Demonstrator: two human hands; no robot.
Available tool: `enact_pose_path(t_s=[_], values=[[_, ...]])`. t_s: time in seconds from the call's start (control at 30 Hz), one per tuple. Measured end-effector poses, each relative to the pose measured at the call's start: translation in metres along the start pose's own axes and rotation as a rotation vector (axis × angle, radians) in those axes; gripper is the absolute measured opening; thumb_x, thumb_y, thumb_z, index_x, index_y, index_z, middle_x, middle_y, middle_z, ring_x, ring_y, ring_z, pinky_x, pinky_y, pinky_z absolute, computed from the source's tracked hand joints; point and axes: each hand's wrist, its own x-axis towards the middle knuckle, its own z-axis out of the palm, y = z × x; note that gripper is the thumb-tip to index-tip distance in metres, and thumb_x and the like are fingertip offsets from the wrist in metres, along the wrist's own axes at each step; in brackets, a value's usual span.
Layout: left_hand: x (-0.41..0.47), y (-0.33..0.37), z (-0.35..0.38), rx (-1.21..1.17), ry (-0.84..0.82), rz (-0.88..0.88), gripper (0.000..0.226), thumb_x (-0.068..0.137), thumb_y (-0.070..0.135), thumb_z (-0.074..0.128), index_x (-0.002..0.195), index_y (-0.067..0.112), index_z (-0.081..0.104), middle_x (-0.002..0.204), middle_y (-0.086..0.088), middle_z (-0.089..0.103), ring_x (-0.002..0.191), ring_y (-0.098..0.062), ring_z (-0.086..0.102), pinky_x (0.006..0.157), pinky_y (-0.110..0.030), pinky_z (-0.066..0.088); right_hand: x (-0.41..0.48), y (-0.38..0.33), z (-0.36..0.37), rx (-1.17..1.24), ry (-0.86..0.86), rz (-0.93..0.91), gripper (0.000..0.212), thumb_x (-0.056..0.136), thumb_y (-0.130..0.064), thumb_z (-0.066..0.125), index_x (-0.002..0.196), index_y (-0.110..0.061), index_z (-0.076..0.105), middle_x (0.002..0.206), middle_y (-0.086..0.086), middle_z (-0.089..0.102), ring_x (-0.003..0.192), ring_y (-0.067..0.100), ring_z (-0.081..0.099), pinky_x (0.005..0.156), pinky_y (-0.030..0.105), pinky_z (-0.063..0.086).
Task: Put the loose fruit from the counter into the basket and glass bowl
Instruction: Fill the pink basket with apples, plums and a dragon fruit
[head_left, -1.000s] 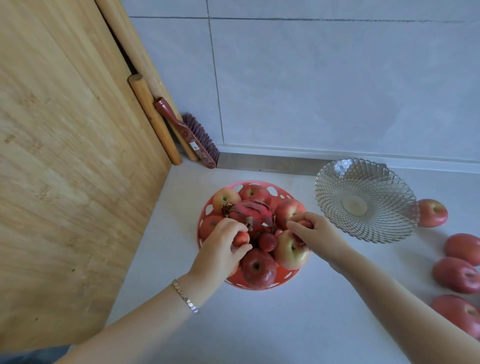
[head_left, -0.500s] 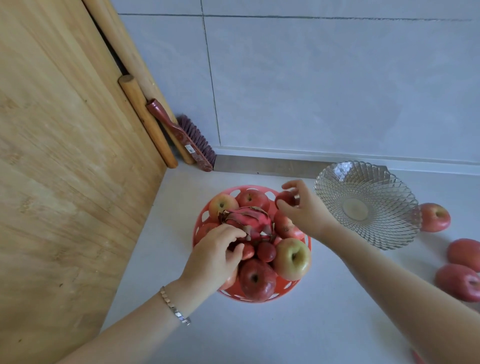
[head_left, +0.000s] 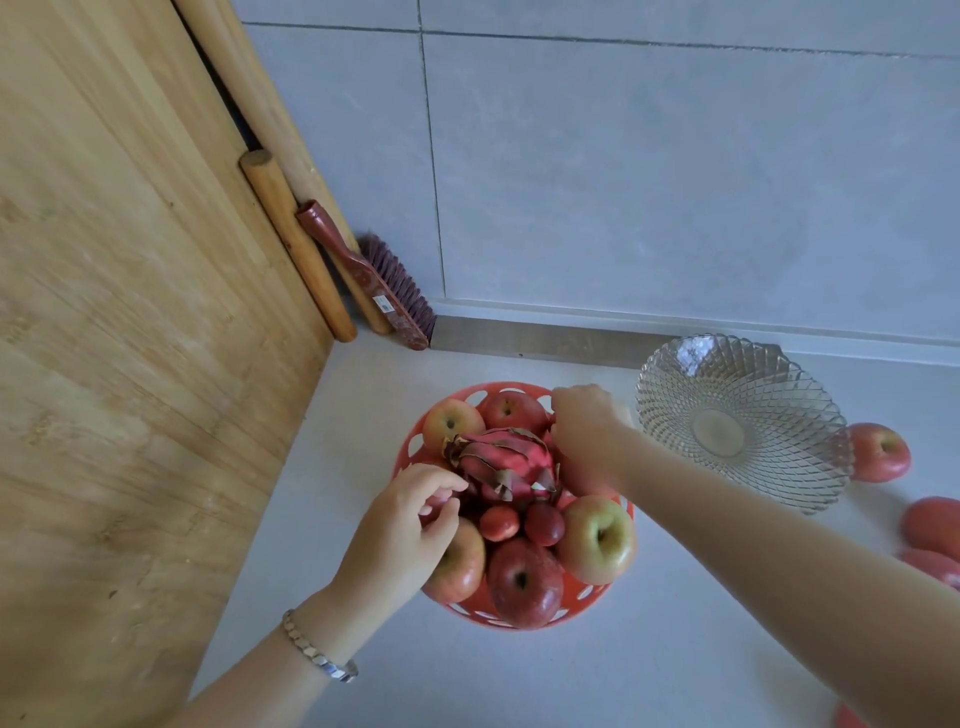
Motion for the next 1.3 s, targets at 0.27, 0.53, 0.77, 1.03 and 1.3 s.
enact_pose_path(t_s=[0.27,0.53,0.77,1.03,1.3], values=[[0.008,0.005,0.002,-0.01,-0.023,-0.026,0.019,0.085,0.005,0.061,0.098,0.019,0.065,0.093,0.013,0.061,0.097,-0.001,0.054,0.077,-0.002,0.043,-0.026,0.019,0.003,0.192,-0.116,-0.076,0.028,0.083,-0.027,0.049,0.107,-0.018,0.059,0.102,0.003,0.057,0.101,0.026,0.055,0.087,0.037,0.043],[0.013,-0.021,0.002,0.191,-0.01,-0.487,0.04,0.09,0.031,0.05,0.125,0.011,0.047,0.123,-0.014,0.048,0.119,-0.034,0.044,0.097,-0.041,0.04,-0.102,0.055,-0.003,0.479,0.069,0.044,0.05,0.089,-0.03,0.056,0.134,-0.011,0.043,0.138,0.006,0.046,0.125,0.021,0.047,0.099,0.027,0.035],[-0.001,-0.018,0.013,-0.485,-0.161,-1.039,0.052,0.088,0.062,0.033,0.129,0.03,0.029,0.119,-0.012,0.056,0.085,-0.033,0.067,0.061,-0.039,0.057,-0.126,0.047,0.05,1.308,-0.431,0.515,0.055,0.093,-0.055,0.031,0.099,-0.008,0.059,0.092,0.018,0.067,0.08,0.031,0.066,0.077,0.04,0.057],[0.011,-0.026,0.027,-0.61,-0.042,-1.112,0.06,0.087,0.063,0.036,0.134,0.028,0.028,0.128,-0.013,0.049,0.093,-0.035,0.061,0.058,-0.047,0.057,-0.116,0.04,0.065,1.411,-0.286,0.62,0.056,0.091,-0.057,0.035,0.1,-0.007,0.06,0.081,0.023,0.07,0.068,0.033,0.07,0.071,0.04,0.06],[0.07,-0.028,0.031,-0.675,0.014,-1.094,0.058,0.084,0.066,0.034,0.13,0.029,0.039,0.125,-0.012,0.054,0.094,-0.036,0.061,0.064,-0.046,0.054,-0.073,0.037,0.043,1.509,-0.184,0.653,0.049,0.091,-0.058,0.034,0.089,-0.012,0.053,0.082,0.02,0.063,0.065,0.029,0.064,0.06,0.034,0.057]])
